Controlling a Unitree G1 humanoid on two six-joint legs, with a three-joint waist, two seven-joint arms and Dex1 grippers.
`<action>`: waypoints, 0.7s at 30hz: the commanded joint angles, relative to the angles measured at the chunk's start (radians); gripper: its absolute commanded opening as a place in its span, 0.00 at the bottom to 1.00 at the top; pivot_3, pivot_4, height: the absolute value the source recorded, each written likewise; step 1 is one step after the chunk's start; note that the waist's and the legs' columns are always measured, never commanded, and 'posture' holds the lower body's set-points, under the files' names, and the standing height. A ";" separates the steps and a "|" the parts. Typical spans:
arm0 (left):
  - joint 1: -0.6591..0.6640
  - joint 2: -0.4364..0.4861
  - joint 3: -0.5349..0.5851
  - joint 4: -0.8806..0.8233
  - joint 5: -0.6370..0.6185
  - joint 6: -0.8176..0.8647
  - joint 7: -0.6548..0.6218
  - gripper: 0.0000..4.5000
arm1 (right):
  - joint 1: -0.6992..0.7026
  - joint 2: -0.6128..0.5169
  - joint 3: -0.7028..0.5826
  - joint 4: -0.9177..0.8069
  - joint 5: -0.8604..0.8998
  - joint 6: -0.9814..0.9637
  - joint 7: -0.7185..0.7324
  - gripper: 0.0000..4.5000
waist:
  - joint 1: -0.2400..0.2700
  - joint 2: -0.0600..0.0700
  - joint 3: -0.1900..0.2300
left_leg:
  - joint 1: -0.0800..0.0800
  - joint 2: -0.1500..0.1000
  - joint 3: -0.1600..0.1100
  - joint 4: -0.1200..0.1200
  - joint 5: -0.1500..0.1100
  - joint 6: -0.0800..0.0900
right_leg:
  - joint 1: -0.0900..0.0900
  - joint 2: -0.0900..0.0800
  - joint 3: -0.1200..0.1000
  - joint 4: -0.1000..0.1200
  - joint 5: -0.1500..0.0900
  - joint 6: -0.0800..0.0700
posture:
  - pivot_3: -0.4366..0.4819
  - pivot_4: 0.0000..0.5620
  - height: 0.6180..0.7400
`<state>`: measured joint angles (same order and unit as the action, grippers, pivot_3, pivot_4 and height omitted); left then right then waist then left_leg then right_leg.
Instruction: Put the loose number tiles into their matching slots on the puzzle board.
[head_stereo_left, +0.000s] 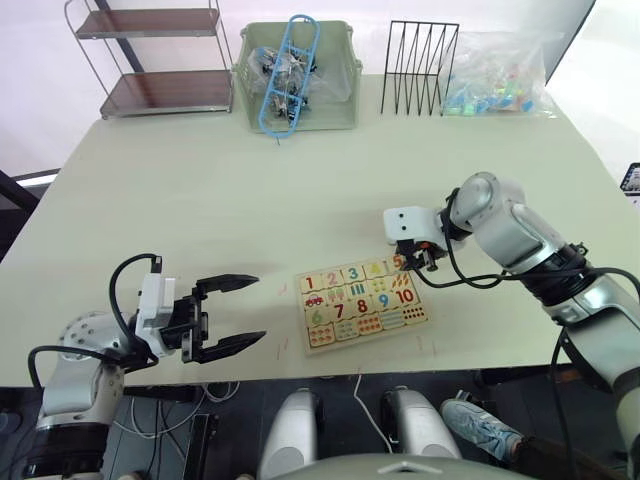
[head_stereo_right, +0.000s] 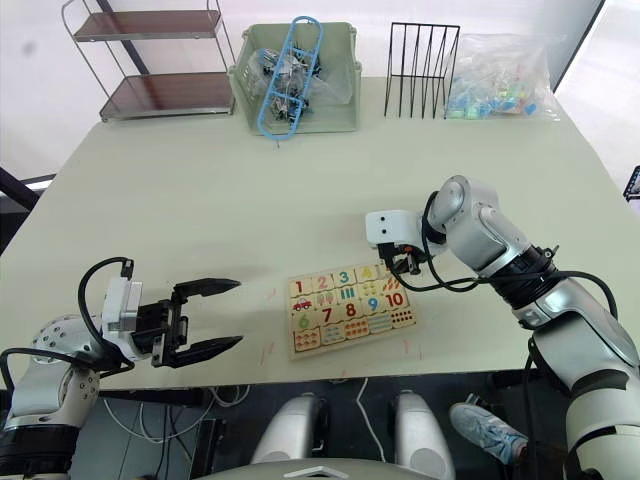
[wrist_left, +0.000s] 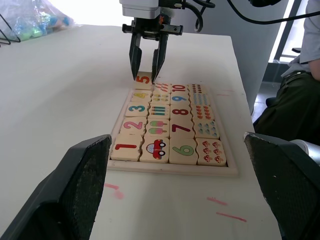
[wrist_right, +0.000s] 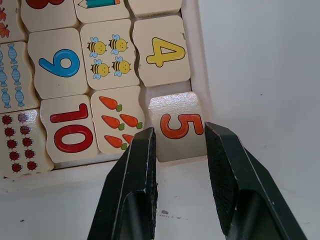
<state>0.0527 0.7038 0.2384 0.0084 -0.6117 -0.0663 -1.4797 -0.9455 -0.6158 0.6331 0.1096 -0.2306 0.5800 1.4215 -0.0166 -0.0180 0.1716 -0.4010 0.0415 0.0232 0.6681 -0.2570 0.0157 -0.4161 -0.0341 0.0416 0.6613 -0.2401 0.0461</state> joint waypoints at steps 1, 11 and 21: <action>-0.009 0.009 0.019 -0.010 -0.012 -0.008 -0.007 1.00 | -0.011 0.000 -0.005 -0.025 -0.004 0.000 0.007 0.19 | 0.000 0.000 0.000 | 0.000 0.000 0.000 0.000 0.000 0.000 | 0.000 0.000 0.000 0.000 0.000 0.000 | 0.48 0.27 1.00; -0.009 0.008 0.020 -0.004 -0.007 -0.012 -0.009 1.00 | -0.005 0.018 -0.006 -0.019 0.000 -0.002 0.000 0.19 | -0.002 0.000 0.000 | 0.000 0.000 0.000 -0.001 0.000 0.000 | -0.001 0.000 0.000 0.000 0.000 0.000 | 0.48 0.27 1.00; -0.001 0.012 0.018 -0.030 -0.009 0.001 0.009 1.00 | 0.004 0.022 -0.001 -0.032 0.003 -0.002 0.011 0.19 | -0.001 0.000 0.000 | -0.001 0.000 -0.001 -0.001 0.000 0.000 | -0.001 0.000 -0.001 0.000 0.000 0.000 | 0.48 0.27 1.00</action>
<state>0.0483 0.7040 0.2384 0.0126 -0.6113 -0.0671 -1.4773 -0.9442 -0.5927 0.6340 0.1072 -0.2294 0.5812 1.4279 -0.0174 -0.0180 0.1716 -0.4017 0.0416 0.0226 0.6670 -0.2570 0.0156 -0.4170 -0.0341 0.0406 0.6612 -0.2404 0.0457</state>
